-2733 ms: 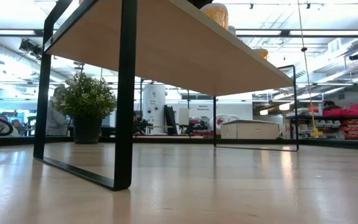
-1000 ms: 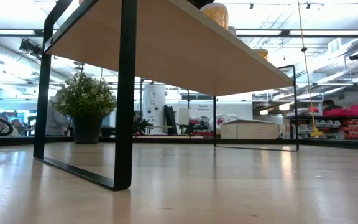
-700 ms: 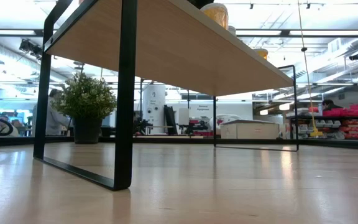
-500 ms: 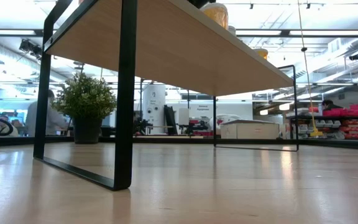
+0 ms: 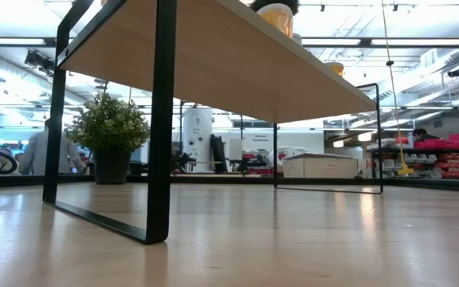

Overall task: Pick and place medicine bottles onto shelf by color
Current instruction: Adjust the white pill bottles on the shelf

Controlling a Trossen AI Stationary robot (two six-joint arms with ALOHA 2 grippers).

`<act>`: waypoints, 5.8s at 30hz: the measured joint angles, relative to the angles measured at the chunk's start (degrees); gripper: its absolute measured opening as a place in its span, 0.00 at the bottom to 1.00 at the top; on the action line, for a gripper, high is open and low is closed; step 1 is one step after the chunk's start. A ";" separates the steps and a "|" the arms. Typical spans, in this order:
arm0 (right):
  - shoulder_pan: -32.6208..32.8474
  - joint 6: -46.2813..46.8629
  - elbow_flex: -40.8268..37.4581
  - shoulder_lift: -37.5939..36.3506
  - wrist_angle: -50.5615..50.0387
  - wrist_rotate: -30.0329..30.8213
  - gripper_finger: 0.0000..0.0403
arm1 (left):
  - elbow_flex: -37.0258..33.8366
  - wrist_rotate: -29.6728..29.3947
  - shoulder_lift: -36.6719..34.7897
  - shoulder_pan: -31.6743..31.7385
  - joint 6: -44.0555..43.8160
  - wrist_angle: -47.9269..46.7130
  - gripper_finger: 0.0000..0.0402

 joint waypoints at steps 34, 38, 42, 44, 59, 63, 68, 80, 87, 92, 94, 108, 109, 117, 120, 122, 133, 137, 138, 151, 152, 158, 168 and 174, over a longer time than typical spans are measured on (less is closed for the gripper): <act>2.17 14.55 -0.11 2.47 -18.54 4.52 0.80 | 0.00 0.00 0.00 0.07 3.90 -0.19 0.43; 2.16 15.50 -0.11 2.47 -19.36 6.41 0.80 | 0.00 0.00 0.00 0.07 3.94 -0.55 0.43; 2.16 15.48 -0.11 2.47 -20.86 7.46 0.80 | 0.00 0.00 0.00 0.07 3.96 -0.57 0.43; 2.16 15.41 -0.38 2.45 -20.45 7.58 0.80 | 0.00 0.00 0.00 0.07 3.99 -0.57 0.43; 2.19 15.13 -3.89 2.45 -17.48 8.95 0.80 | 0.00 0.00 0.00 0.04 4.02 -0.72 0.43; 2.20 14.51 -3.89 2.46 -16.24 9.00 0.80 | 0.00 0.00 0.00 0.04 4.00 -0.72 0.43; 2.19 14.26 -3.89 2.45 -16.01 9.02 0.79 | 0.00 0.00 0.00 0.04 4.00 -0.71 0.43; 2.21 14.00 -3.89 2.45 -17.22 8.04 0.58 | 0.00 0.00 0.00 0.04 4.03 -0.70 0.43; 2.19 13.53 -3.11 2.43 -19.20 6.17 0.49 | 0.00 0.00 0.00 0.07 4.73 -0.85 0.43; 2.21 13.55 -1.78 2.03 -21.76 5.72 0.50 | 0.00 0.00 0.00 0.07 4.73 -0.86 0.43; 2.21 13.66 -1.70 1.53 -22.45 5.72 0.50 | 0.00 0.00 0.00 0.07 4.70 -0.85 0.43; 4.34 14.76 -1.70 0.00 -26.79 6.10 0.50 | 0.00 0.00 -0.04 0.07 4.53 -1.32 0.43; 4.73 15.01 -1.70 0.00 -26.70 6.65 0.50 | 0.00 0.00 -0.04 0.07 4.53 -1.42 0.43; 5.57 16.24 -3.01 -0.01 -25.24 9.87 0.50 | 0.00 -0.02 -0.04 0.07 4.53 -1.38 0.43; 5.60 16.77 -3.88 0.07 -24.95 9.85 0.50 | 0.00 -0.02 -0.04 0.07 4.53 -1.42 0.43; 5.60 16.87 -4.18 0.07 -23.95 9.85 0.50 | 0.00 -0.02 -0.04 0.07 4.53 -1.46 0.43; 5.58 16.92 -4.22 0.07 -23.68 9.60 0.56 | 0.00 -0.02 -0.04 0.07 4.38 -1.73 0.43; 5.59 18.11 -4.22 0.07 -23.69 9.43 0.63 | 0.00 -0.02 -0.04 0.07 4.40 -1.75 0.43; 5.57 18.12 -4.22 0.07 -23.71 9.35 0.65 | 0.00 -0.02 -0.04 0.07 4.40 -1.75 0.43; 5.41 15.31 5.50 0.07 -27.97 10.53 0.68 | 0.00 -0.02 -0.02 0.07 4.55 -1.77 0.43; 5.25 15.01 6.47 0.07 -27.89 12.63 0.68 | 0.00 -0.02 -0.02 0.07 4.55 -1.77 0.43; 1.04 11.00 7.34 -0.02 -23.79 18.17 0.61 | 0.00 -0.02 -0.02 0.07 4.53 -1.77 0.43; -3.00 3.41 1.33 0.09 -16.61 17.19 0.18 | 0.00 -0.02 0.02 0.07 3.90 -1.75 0.43; -5.41 2.08 1.18 0.07 -14.87 14.74 0.02 | 0.00 -0.02 0.02 0.07 3.95 -1.73 0.43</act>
